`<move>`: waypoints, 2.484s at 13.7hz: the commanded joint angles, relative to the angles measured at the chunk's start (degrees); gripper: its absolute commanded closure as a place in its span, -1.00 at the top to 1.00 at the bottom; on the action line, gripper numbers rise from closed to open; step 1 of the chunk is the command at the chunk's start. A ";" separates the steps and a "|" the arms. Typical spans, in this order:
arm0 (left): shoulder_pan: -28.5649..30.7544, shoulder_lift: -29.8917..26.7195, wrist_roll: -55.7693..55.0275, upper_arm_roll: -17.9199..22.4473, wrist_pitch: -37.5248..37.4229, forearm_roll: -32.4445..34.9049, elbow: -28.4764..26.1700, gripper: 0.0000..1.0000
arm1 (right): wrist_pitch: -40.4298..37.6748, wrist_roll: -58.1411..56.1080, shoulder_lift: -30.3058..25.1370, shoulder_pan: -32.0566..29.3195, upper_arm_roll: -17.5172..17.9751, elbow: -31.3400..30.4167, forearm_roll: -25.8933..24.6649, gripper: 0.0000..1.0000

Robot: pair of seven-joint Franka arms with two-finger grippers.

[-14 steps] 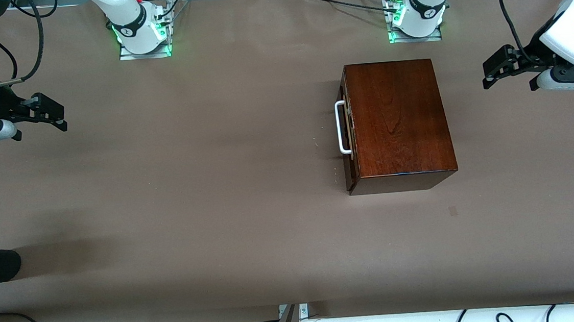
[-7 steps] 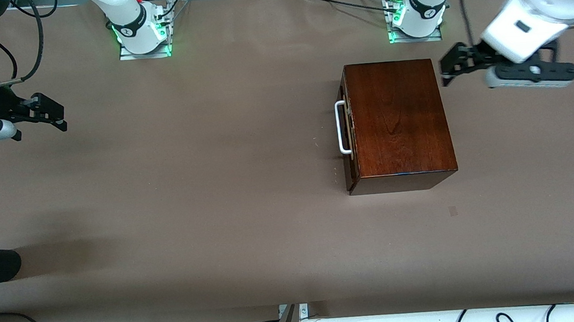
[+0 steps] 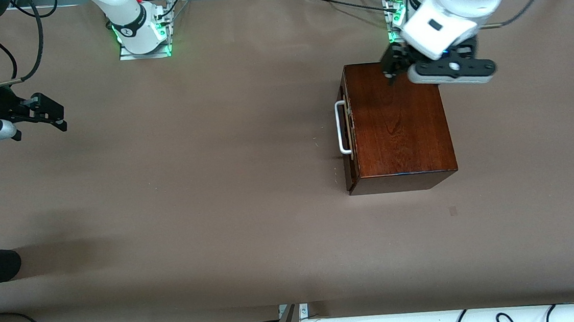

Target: Open drawer, take yellow block, close drawer

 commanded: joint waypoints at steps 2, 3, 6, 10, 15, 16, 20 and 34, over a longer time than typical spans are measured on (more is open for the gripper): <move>-6.10 1.90 -8.65 -0.35 1.36 1.40 0.19 1.00 | -0.57 0.46 0.29 -0.12 0.14 1.02 -0.75 1.00; -7.33 2.61 -12.77 -0.43 1.45 1.22 0.36 1.00 | -0.57 0.46 0.29 -0.21 0.14 1.02 -0.75 1.00; -12.34 4.46 -17.64 -0.43 4.77 1.66 0.63 1.00 | -0.49 0.46 0.29 -0.21 0.14 1.02 -0.75 1.00; -16.83 7.44 -22.03 -0.43 5.05 1.40 0.80 1.00 | -0.57 0.38 0.29 -0.39 0.06 0.93 -0.75 1.00; -26.32 13.24 -31.69 -0.08 5.58 16.86 0.89 1.00 | -0.40 0.46 0.29 -0.30 0.06 1.02 -0.75 1.00; -26.76 13.95 -33.45 -0.08 5.58 16.87 0.98 1.00 | -0.40 0.46 0.29 -0.30 0.06 1.02 -0.75 1.00; -26.51 17.20 -33.74 -0.08 6.28 16.95 0.98 1.00 | -0.40 0.46 0.29 -0.30 0.06 1.02 -0.75 1.00; -19.47 20.10 -31.45 0.27 19.37 21.07 -13.60 1.00 | -1.54 0.46 0.29 -0.74 -0.65 0.58 -0.66 1.00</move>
